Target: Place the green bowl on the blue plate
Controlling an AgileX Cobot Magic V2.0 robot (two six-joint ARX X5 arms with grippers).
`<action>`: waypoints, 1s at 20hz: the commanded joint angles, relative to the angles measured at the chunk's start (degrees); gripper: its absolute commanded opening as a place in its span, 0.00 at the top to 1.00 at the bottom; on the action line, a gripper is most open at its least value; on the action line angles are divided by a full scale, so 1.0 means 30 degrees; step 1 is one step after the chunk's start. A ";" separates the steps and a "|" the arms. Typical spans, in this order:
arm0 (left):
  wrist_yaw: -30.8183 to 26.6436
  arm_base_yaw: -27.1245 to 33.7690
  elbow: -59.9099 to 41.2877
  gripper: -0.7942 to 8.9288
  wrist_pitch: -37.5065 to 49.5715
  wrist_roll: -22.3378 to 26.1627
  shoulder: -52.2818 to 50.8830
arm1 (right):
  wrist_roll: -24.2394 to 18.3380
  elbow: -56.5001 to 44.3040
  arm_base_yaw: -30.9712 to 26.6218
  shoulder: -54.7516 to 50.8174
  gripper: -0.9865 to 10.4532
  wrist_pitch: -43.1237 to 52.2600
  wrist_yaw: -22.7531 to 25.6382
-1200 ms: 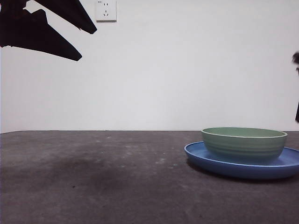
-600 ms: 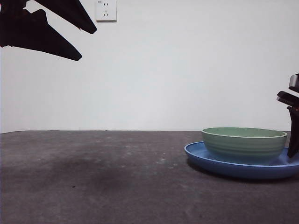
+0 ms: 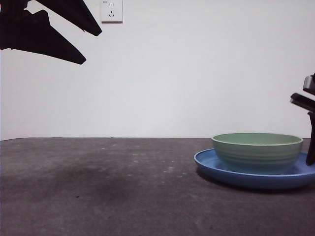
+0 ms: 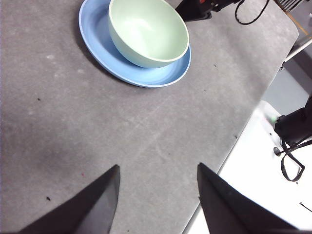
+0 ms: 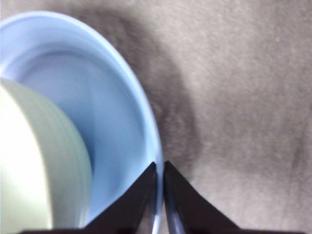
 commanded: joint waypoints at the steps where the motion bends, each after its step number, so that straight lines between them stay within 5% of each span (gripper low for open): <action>1: 0.0066 -0.0138 0.0240 0.66 0.0124 0.0342 0.0138 | 0.0430 0.0386 -0.0022 -0.0743 0.91 0.0219 -0.0539; 8: 0.0066 -0.0138 0.0240 0.66 0.0138 0.0357 0.0138 | 0.2419 0.0466 0.0663 -0.2295 0.91 0.1180 -0.2280; 20: 0.0066 -0.0138 0.0240 0.66 0.0131 0.0357 0.0138 | 0.4816 0.3024 0.6455 -0.0255 0.91 0.2616 0.0022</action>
